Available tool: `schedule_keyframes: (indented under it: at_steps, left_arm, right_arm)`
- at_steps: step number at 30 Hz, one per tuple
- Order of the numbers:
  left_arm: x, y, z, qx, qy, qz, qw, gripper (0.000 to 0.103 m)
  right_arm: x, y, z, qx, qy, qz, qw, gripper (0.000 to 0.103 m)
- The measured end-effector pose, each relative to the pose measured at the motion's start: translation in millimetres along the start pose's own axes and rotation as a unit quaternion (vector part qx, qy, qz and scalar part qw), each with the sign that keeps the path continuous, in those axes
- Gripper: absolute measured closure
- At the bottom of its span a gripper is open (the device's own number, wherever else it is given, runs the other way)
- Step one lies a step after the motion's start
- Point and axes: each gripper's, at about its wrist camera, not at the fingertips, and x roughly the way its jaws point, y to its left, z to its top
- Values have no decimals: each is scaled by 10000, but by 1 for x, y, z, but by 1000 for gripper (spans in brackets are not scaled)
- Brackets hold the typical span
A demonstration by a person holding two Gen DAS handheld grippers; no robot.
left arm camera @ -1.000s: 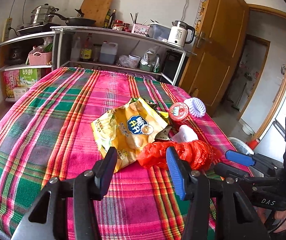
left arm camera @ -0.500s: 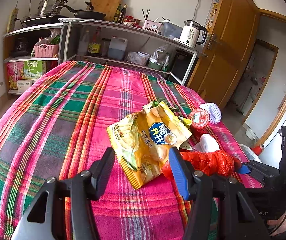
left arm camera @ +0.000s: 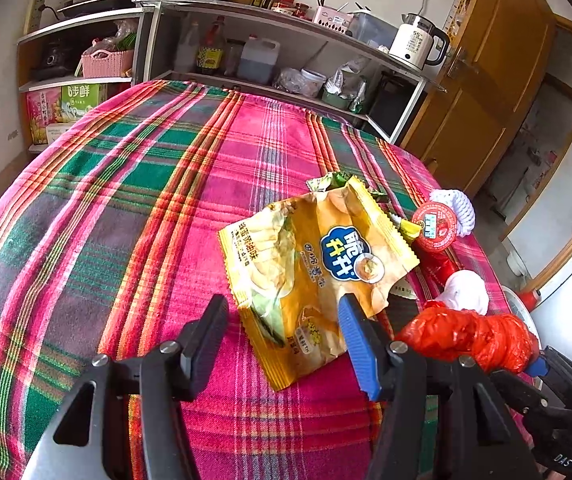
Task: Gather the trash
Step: 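Grasp the red plastic bag with the right tool while the left tool grasps the yellow chip bag, then carry both bags over the trash bin and open both tools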
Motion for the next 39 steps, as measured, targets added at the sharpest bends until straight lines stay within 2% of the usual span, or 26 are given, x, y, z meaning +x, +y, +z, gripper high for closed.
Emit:
schedule_keyframes:
  at_steps: [3, 7, 8, 9, 13, 14, 16, 19, 20, 25, 29, 31, 32, 33, 35, 39]
  left_arm:
    - [7, -5, 1, 30, 24, 121, 9999, 40]
    - [12, -17, 1, 318, 97, 353, 9988, 40]
    - [13, -19, 0, 392, 111, 399, 9984, 43]
    - [13, -21, 0, 453, 118, 435, 9980, 53]
    - [13, -25, -3, 593, 116, 507, 9969, 66]
    - [13, -25, -3, 616, 111, 494, 9968, 77]
    - [12, -26, -5, 654, 91, 495, 9966, 81]
    - [8, -26, -6, 641, 33, 427, 9970, 100]
    - [6, -26, -6, 629, 34, 344, 9974, 103]
    - [-5, -29, -14, 623, -43, 202, 9978, 103]
    - [-16, -34, -16, 706, -104, -174, 9973, 103]
    - [-21, -41, -17, 908, -162, -211, 9955, 100]
    - [-21, -45, -17, 985, -155, -205, 9948, 91]
    - [-21, -49, -17, 1040, -147, -202, 9943, 68]
    - [-19, -54, -16, 1090, -147, -204, 9937, 41]
    - [-7, -71, -12, 1407, -134, -21, 9900, 40]
  right_arm:
    - [-8, -5, -1, 67, -64, -35, 10000, 55]
    - [-17, -13, -3, 154, -142, -96, 9997, 55]
    - [-19, -14, -3, 181, -160, -104, 9997, 55]
    - [-20, -15, -4, 199, -176, -114, 9996, 55]
    - [-28, -19, -6, 246, -243, -153, 9993, 55]
    - [-29, -19, -7, 251, -259, -158, 9992, 55]
    - [-33, -21, -9, 273, -292, -164, 9991, 55]
    - [-39, -23, -11, 302, -338, -199, 9988, 55]
    - [-42, -23, -12, 317, -353, -213, 9986, 55]
    - [-55, -26, -17, 393, -451, -283, 9978, 55]
    - [-62, -28, -19, 469, -500, -309, 9972, 55]
    - [-66, -30, -21, 523, -522, -306, 9968, 55]
    - [-67, -31, -20, 539, -533, -311, 9966, 55]
    - [-68, -31, -21, 551, -544, -322, 9965, 55]
    - [-71, -34, -22, 580, -572, -345, 9961, 55]
    - [-74, -38, -22, 642, -611, -389, 9953, 55]
